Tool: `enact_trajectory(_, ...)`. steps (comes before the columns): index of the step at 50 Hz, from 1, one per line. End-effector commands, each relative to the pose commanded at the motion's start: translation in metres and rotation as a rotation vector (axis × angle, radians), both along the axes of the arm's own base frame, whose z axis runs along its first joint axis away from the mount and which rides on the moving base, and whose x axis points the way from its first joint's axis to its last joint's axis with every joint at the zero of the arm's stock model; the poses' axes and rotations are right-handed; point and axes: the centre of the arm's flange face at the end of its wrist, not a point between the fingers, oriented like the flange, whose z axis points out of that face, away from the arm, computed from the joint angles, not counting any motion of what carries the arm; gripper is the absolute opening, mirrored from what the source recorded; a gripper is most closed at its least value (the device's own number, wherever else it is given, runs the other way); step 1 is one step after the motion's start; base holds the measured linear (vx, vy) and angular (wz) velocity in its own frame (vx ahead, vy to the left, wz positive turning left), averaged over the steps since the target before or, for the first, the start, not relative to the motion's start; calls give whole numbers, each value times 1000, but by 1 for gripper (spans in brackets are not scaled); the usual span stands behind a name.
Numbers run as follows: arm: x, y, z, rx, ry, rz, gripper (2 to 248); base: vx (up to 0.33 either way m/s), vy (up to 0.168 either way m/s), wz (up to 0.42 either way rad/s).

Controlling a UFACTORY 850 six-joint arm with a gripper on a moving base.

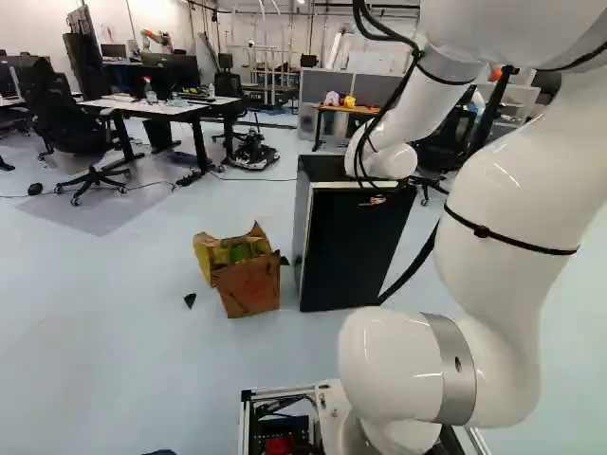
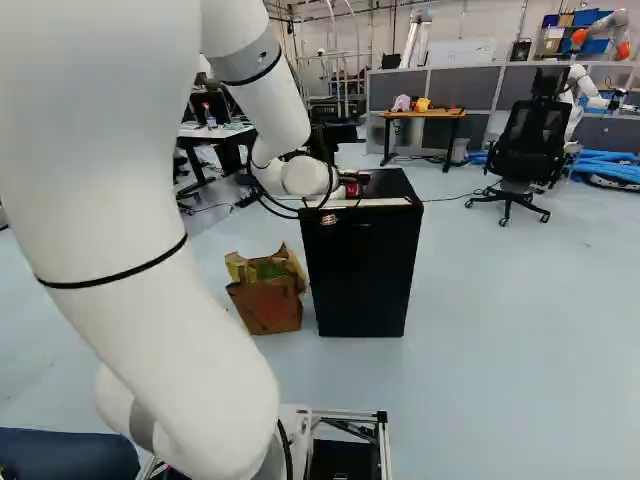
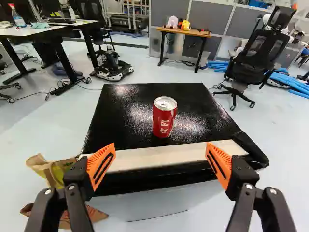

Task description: Grab a drink from the fridge

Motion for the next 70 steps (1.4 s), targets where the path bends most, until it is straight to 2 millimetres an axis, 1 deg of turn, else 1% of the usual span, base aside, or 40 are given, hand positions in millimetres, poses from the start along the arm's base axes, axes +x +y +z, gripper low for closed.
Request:
enact_trajectory(25, 10, -1, -18, -1, -56, 9, 247, 0, 0, 0)
enact_trajectory(46, 25, -3, -34, -1, -111, 12, 247, 0, 0, 0)
enact_trajectory(70, 44, -12, -54, 9, -158, -17, 247, 0, 0, 0)
